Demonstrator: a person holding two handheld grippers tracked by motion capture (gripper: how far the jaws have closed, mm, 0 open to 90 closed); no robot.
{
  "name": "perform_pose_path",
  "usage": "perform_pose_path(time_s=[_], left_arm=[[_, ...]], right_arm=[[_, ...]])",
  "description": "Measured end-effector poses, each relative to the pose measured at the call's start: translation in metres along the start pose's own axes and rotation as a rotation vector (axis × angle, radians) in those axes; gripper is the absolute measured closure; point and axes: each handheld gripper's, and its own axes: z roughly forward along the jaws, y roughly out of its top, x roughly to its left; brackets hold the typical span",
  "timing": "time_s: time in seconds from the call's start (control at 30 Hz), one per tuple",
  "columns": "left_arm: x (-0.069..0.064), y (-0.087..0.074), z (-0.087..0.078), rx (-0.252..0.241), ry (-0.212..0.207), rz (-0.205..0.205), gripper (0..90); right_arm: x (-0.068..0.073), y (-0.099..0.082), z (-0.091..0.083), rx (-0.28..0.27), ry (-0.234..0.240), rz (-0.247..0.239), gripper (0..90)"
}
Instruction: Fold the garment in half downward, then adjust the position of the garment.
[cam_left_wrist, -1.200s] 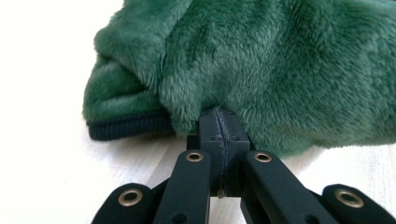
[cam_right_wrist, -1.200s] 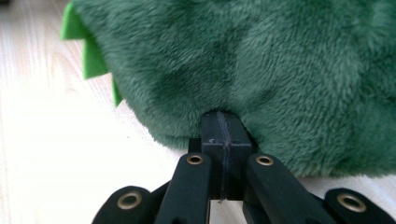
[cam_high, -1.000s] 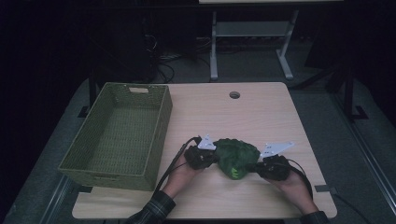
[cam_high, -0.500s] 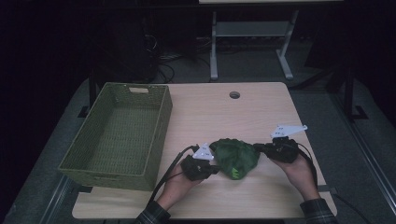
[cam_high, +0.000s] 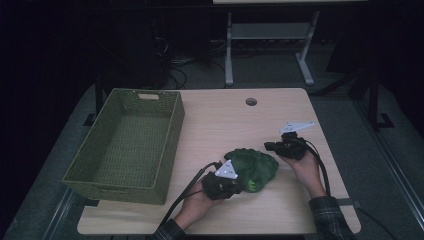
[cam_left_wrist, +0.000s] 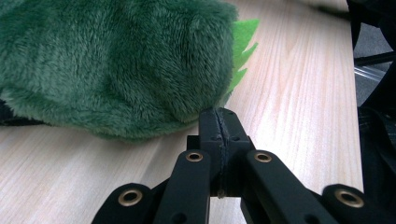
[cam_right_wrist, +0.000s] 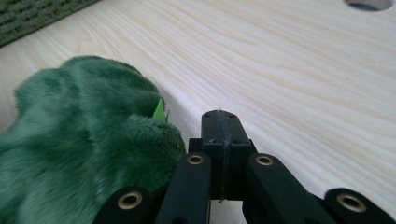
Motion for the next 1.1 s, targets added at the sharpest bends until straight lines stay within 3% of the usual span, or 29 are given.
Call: perform_pose_path(time_s=[0.2, 0.57, 1.1], left_arm=[[0.001, 0.003, 0.005, -0.011, -0.004, 0.000, 89.6], [0.015, -0.001, 0.012, 0.009, 0.046, -0.019, 89.6], [0.043, -0.010, -0.001, 0.005, 0.121, -0.055, 89.6]], right_arm=[[-0.001, -0.002, 0.013, 0.033, 0.025, -0.009, 89.7], [0.005, -0.005, 0.021, 0.073, 0.068, -0.033, 89.7], [0.024, -0.021, 0.002, 0.100, 0.082, -0.041, 89.7]])
